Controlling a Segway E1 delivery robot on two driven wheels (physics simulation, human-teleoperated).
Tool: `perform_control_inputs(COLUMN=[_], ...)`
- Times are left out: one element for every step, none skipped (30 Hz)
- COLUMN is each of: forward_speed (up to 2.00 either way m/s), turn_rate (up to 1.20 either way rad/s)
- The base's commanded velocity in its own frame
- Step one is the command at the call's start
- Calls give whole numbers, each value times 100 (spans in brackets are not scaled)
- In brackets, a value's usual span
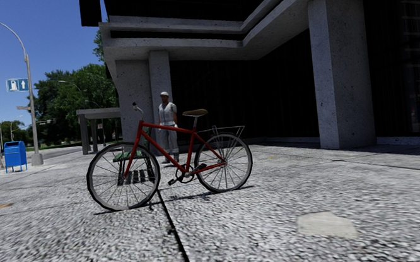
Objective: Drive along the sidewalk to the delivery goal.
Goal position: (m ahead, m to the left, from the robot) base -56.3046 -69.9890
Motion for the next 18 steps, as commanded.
perform_control_inputs(forward_speed=[0, 0, 0, 0, 0, 0, 0, 0, 0, 0, 0, 0, 0, 0, 0, 0, 0, 0], turn_rate=[120, 120, 120, 120, 120, 120, 120, 120, 120, 120, 120, 120, 120, 120, 120, 120, 120, 120])
